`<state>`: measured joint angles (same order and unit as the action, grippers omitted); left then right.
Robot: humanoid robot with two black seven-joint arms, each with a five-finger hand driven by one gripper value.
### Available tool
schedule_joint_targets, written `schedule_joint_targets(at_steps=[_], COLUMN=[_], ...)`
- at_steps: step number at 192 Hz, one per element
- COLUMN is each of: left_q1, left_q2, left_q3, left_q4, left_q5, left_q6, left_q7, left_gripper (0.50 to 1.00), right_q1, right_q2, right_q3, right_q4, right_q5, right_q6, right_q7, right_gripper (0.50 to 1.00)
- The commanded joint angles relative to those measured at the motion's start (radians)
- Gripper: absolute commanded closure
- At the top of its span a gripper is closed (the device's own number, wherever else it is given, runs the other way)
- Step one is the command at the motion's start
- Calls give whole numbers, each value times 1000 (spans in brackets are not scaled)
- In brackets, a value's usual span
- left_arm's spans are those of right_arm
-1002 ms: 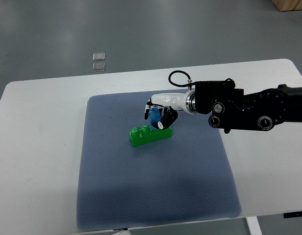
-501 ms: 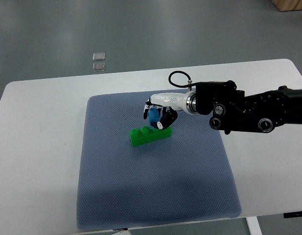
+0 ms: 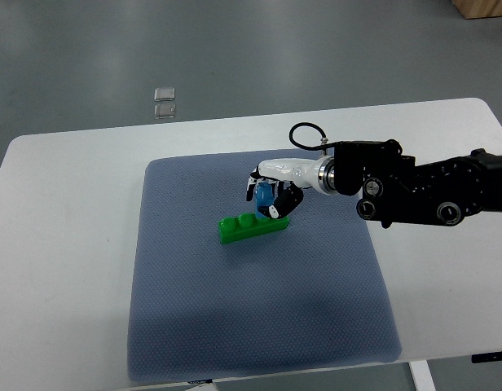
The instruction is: Stack blue block on green block with right hand
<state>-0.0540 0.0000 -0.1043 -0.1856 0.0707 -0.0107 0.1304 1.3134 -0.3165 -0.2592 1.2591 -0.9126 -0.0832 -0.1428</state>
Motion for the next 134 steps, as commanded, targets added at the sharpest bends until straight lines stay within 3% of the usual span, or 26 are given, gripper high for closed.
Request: schedule_joint_targets(at_steps=[1, 134], left_q1=[0, 0], left_q2=[0, 0], left_q3=[0, 2], left_q4=[0, 0], left_q5=[0, 1], left_q6=[0, 0], left_q7=[0, 0], left_gripper=[500, 500], right_q1=[-13, -22], right_q2=[-3, -13], right_q3=[1, 37], right_q4=[2, 14], right_q5=[-2, -5], right_q6=[-10, -35], right_q7=[2, 19], right_gripper=[928, 928])
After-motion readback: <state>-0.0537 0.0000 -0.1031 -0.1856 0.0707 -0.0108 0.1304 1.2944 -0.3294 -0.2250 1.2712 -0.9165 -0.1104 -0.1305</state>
